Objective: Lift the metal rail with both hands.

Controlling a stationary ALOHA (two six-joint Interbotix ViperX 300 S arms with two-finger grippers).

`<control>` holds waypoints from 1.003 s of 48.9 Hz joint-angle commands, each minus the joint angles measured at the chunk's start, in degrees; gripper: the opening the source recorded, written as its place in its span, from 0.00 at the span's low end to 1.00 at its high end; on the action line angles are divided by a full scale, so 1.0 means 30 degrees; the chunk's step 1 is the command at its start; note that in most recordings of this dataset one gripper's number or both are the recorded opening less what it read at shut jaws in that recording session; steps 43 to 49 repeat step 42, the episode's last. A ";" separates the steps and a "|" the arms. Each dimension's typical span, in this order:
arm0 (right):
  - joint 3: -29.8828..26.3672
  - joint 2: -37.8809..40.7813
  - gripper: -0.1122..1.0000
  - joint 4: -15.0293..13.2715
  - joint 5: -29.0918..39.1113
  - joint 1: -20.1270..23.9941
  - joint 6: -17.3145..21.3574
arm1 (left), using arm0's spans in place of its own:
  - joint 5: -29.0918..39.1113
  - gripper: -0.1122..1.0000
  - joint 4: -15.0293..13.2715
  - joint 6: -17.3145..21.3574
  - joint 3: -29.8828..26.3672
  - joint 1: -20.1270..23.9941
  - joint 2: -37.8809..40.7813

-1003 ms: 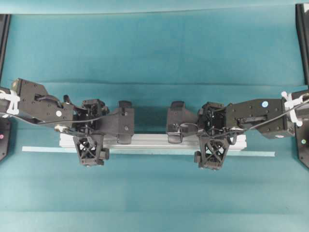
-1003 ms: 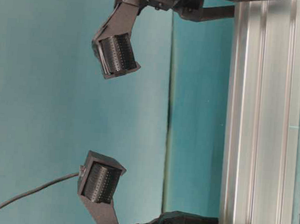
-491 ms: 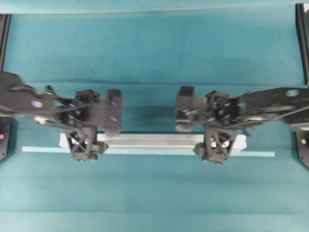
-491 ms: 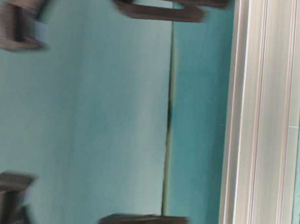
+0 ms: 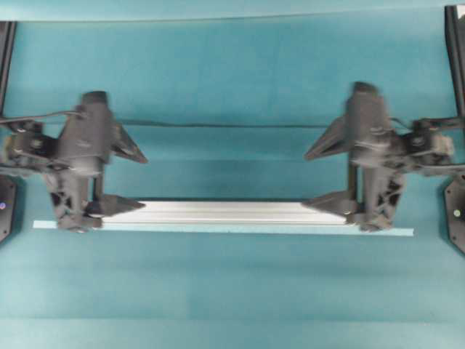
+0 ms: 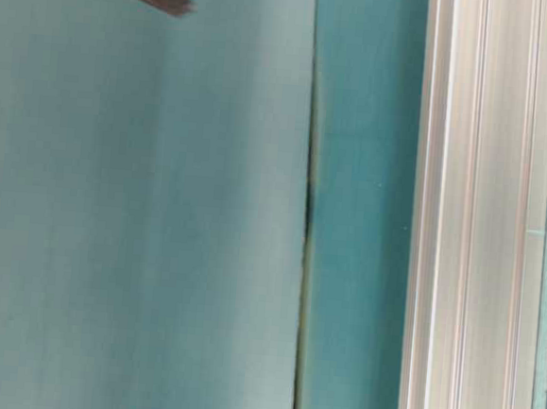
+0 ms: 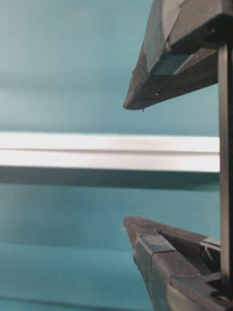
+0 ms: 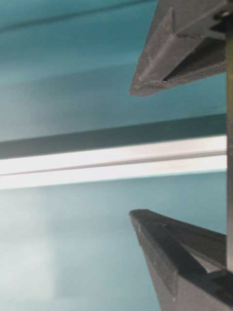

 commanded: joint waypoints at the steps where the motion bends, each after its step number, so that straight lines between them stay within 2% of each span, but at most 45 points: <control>1: 0.0264 -0.0762 0.95 0.0000 -0.0820 -0.0029 0.0059 | -0.0205 0.96 0.0029 -0.0059 -0.0176 -0.0029 -0.1143; 13: 0.1494 -0.3428 0.95 0.0000 -0.2021 0.0146 0.0146 | -0.0967 0.96 0.0029 -0.0029 0.0645 -0.0234 -0.4102; 24: 0.2256 -0.6240 0.95 0.0000 -0.2168 0.0029 0.0146 | -0.2344 0.95 0.0029 -0.0146 0.1348 -0.0322 -0.6533; 35: 0.2988 -0.8262 0.95 0.0000 -0.2197 -0.0029 0.0146 | -0.2842 0.93 0.0029 -0.0176 0.1611 -0.0322 -0.7295; 49: 0.3105 -0.8760 0.95 -0.0029 -0.2197 -0.0088 0.0146 | -0.3398 0.93 0.0029 -0.0176 0.1611 -0.0322 -0.7441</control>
